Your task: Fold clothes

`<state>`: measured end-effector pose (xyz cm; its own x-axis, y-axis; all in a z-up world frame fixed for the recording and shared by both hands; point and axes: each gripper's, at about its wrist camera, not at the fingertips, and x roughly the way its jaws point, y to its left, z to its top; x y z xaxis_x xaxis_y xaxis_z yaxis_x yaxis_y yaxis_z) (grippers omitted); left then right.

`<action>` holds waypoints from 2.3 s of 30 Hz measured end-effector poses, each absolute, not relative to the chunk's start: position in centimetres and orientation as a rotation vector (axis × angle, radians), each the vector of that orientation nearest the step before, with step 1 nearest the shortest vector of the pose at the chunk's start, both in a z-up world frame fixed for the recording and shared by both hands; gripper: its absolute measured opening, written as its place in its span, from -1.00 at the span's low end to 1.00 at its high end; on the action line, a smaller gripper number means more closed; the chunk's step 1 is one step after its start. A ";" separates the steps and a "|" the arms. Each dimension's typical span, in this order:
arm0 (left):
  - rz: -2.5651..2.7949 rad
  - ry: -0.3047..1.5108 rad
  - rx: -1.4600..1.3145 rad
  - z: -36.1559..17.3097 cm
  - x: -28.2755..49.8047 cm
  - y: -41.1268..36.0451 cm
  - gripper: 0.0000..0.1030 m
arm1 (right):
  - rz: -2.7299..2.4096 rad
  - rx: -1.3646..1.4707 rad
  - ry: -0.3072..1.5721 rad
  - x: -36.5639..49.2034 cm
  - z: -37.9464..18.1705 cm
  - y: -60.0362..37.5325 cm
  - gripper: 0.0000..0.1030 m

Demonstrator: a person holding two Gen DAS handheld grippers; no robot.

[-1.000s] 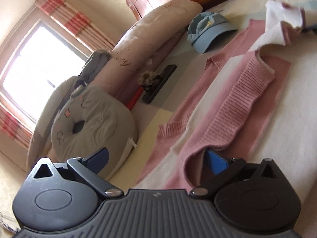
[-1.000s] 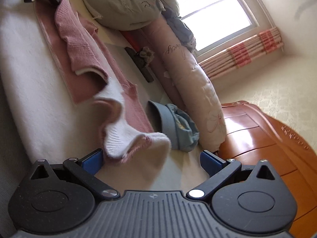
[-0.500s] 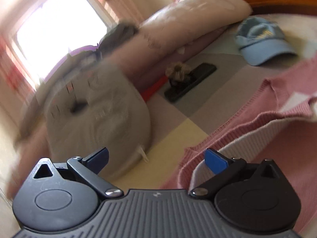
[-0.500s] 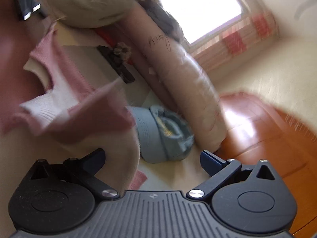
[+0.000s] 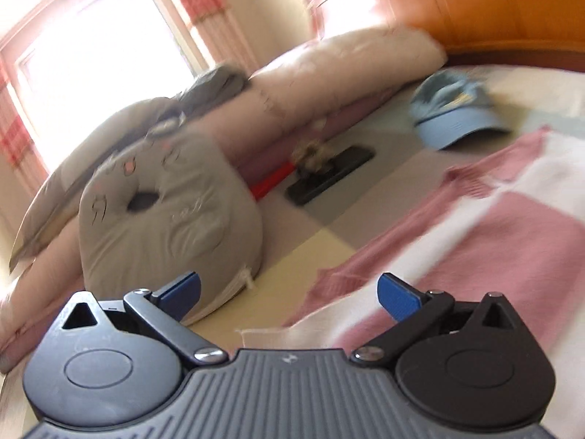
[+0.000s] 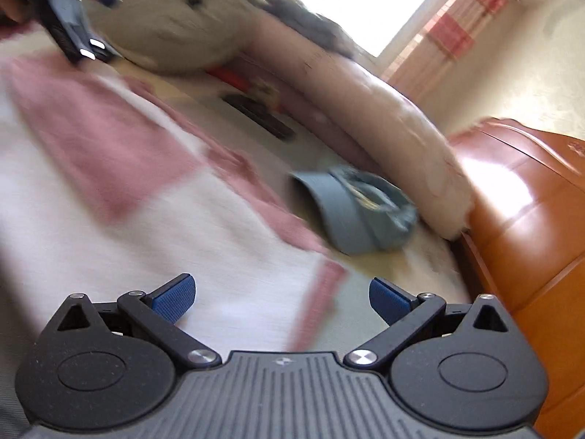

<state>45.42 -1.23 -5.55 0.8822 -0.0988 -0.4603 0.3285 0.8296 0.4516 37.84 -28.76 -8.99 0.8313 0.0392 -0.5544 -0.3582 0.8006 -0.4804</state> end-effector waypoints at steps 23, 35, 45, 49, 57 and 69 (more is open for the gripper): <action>-0.435 0.755 0.200 -8.5 36.8 2.4 0.99 | 0.432 -0.365 0.682 32.1 -9.9 -28.4 1.00; -0.446 0.822 0.163 -8.2 33.4 3.3 0.99 | 0.386 -0.156 0.755 32.4 -9.3 -29.9 1.00; -0.424 0.885 0.055 -9.9 33.8 3.9 0.98 | 0.284 0.072 0.797 34.4 -10.1 -31.2 1.00; -0.422 0.830 0.128 -8.5 33.3 3.8 0.98 | 0.295 0.070 0.768 34.6 -10.0 -32.0 1.00; -0.468 0.761 0.100 -7.2 39.5 0.4 0.98 | 0.289 0.106 0.731 39.1 -10.2 -33.5 1.00; -0.306 0.759 0.083 -8.7 42.0 4.8 0.98 | 0.208 0.068 0.739 40.7 -8.8 -34.8 1.00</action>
